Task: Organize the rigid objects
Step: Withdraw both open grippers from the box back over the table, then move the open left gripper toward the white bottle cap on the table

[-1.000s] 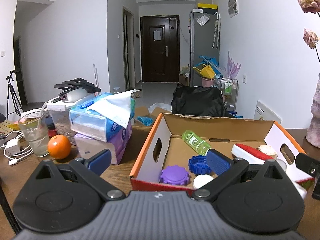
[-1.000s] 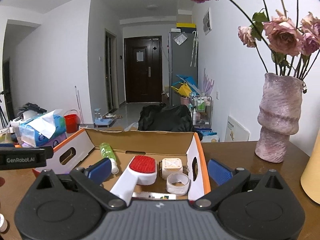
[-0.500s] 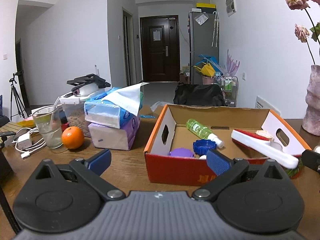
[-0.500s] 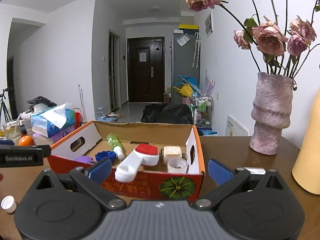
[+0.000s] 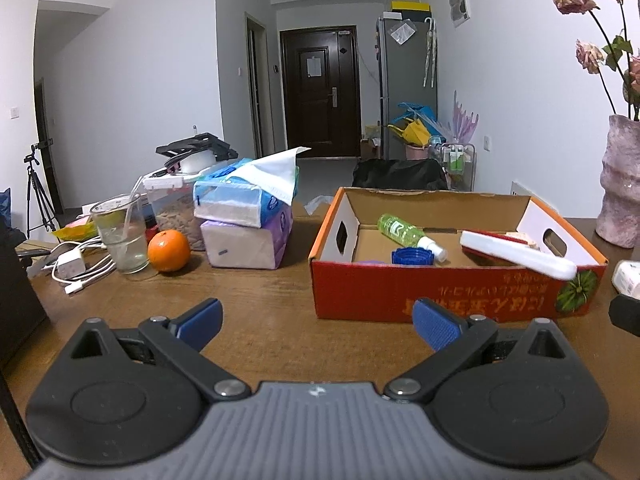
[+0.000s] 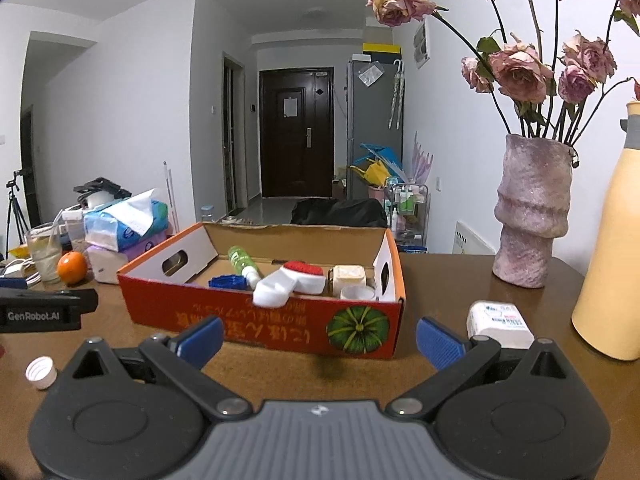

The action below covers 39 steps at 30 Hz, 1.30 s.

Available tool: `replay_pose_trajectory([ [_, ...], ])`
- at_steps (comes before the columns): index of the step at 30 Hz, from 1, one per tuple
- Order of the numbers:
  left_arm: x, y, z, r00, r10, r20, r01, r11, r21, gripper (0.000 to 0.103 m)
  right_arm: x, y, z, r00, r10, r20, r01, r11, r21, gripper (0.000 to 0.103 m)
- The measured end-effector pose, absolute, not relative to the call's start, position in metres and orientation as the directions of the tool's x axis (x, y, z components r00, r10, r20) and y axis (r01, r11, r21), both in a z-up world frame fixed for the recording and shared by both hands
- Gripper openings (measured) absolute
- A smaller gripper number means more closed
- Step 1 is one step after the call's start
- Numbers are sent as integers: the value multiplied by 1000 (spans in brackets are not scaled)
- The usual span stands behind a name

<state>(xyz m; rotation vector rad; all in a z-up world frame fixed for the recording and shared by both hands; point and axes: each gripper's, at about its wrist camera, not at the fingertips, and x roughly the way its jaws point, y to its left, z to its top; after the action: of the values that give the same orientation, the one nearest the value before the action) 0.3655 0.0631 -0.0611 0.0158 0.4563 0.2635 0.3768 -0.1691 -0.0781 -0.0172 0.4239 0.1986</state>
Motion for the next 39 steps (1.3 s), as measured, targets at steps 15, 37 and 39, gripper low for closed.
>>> replay_pose_trajectory([
  [15, 321, 67, -67, 852, 259, -455, -258, 964, 67, 103, 338, -173, -86, 886, 181, -426, -189, 982, 24, 103],
  [37, 295, 114, -101, 780, 245, -575, -289, 957, 16, 103, 310, -184, -101, 885, 123, -448, -123, 992, 30, 103],
  [39, 300, 116, -106, 770, 246, -589, -289, 957, 22, 103, 310, -185, -102, 886, 116, -449, -114, 993, 32, 103],
])
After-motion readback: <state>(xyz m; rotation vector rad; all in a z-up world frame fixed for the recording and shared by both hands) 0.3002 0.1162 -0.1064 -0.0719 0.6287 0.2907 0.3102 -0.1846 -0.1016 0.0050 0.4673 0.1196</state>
